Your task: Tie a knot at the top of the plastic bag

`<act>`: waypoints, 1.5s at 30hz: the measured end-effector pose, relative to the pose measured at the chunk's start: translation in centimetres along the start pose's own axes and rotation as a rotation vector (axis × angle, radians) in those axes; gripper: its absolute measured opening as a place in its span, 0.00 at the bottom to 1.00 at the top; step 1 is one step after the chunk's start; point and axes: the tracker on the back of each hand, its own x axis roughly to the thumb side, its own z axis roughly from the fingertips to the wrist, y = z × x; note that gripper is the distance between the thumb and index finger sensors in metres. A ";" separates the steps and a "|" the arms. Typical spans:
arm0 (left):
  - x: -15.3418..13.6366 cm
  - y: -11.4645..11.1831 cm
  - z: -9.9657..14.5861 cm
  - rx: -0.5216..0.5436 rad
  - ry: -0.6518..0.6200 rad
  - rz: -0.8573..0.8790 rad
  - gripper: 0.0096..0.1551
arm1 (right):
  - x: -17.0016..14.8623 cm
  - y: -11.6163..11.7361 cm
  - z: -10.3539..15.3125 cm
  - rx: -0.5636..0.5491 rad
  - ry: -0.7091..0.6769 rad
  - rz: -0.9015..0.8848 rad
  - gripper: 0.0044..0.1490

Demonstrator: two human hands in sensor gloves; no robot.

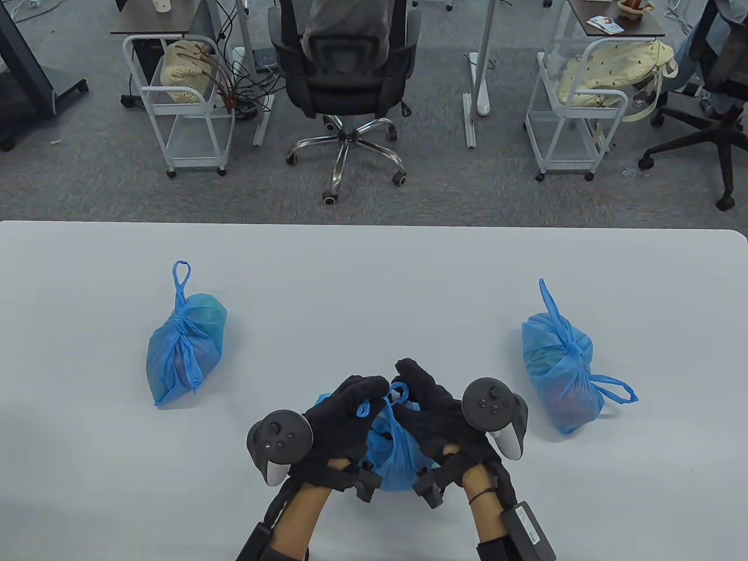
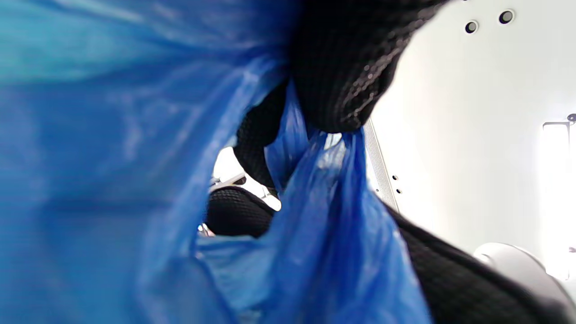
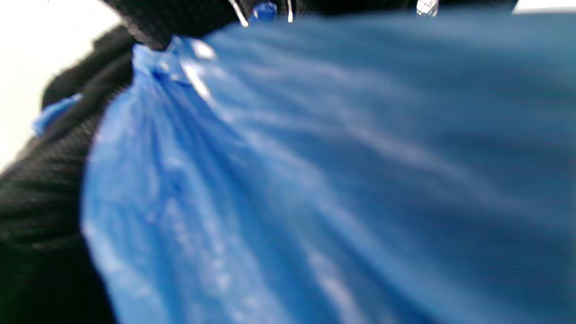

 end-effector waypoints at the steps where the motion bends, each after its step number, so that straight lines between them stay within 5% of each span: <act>1: -0.1 0.0 -0.1 -0.014 0.005 0.017 0.17 | 0.0 0.0 0.0 -0.012 -0.010 -0.003 0.46; 7: -1.1 0.3 -0.6 -0.110 0.055 0.139 0.19 | 0.0 -0.8 0.1 -0.129 -0.068 0.030 0.23; 12: -2.2 0.6 -0.8 -0.216 0.129 0.277 0.24 | -0.3 -1.6 0.3 -0.203 -0.068 -0.004 0.22; 16: -2.7 0.9 -0.7 -0.195 0.170 0.342 0.26 | -0.4 -2.0 0.4 -0.237 -0.063 0.038 0.22; 27: -3.0 2.8 -0.6 -0.077 0.217 0.152 0.26 | -0.3 -3.2 1.1 -0.419 -0.088 0.176 0.22; 45: -3.5 4.5 -0.5 0.009 0.277 -0.201 0.24 | -1.0 -4.5 1.2 -0.484 -0.049 0.404 0.22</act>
